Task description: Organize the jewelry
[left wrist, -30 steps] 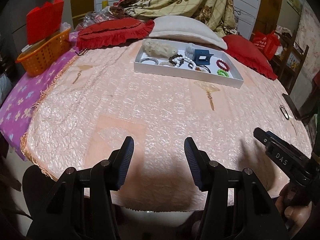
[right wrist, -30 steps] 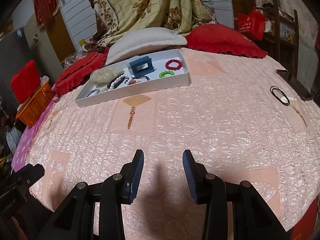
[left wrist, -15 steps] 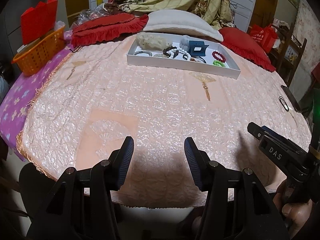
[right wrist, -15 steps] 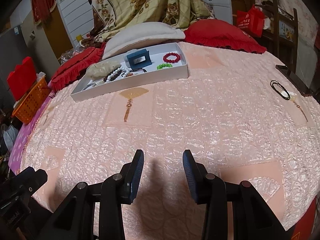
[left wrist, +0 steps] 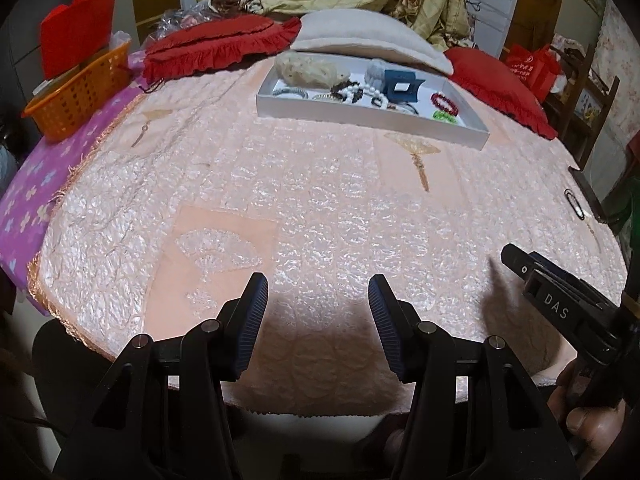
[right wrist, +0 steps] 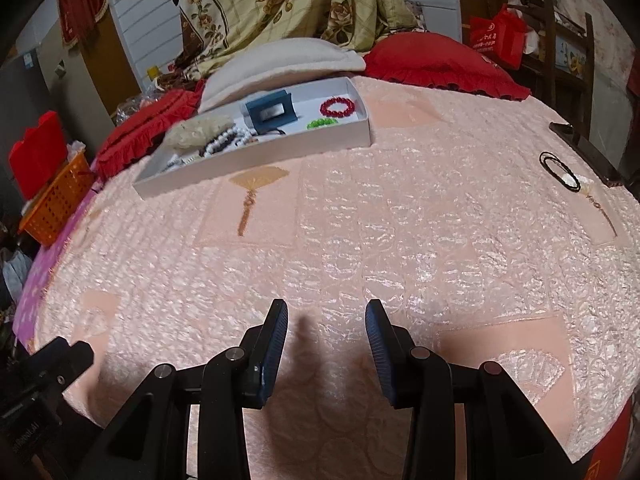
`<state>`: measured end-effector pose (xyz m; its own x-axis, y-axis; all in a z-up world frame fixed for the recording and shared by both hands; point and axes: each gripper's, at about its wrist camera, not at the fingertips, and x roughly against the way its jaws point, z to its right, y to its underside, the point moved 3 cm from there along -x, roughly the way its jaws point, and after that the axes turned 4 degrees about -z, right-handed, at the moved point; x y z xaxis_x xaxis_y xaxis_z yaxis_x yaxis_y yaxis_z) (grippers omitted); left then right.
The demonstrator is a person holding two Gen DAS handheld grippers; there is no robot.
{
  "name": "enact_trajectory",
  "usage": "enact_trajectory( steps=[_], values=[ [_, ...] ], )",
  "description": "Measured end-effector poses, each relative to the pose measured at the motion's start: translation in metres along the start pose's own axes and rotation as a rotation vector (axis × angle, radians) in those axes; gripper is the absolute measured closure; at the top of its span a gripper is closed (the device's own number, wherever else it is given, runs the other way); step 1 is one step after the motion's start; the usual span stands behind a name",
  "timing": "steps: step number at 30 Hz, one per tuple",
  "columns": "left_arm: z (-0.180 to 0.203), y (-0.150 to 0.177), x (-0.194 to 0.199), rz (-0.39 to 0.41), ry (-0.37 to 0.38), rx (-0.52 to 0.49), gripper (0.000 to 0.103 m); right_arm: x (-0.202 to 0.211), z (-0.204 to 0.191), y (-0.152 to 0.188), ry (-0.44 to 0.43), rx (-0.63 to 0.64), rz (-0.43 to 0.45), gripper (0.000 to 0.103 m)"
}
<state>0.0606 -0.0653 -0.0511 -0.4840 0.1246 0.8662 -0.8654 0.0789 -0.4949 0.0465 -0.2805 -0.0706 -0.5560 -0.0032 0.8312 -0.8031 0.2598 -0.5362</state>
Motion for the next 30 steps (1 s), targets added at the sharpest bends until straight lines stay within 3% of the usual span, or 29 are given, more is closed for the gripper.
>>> enact_trajectory(
  steps=[30],
  values=[
    [-0.009,0.002,0.002,0.016,-0.009,0.038,0.051,0.004,-0.014,0.001,0.012,0.056,0.008,0.064]
  ],
)
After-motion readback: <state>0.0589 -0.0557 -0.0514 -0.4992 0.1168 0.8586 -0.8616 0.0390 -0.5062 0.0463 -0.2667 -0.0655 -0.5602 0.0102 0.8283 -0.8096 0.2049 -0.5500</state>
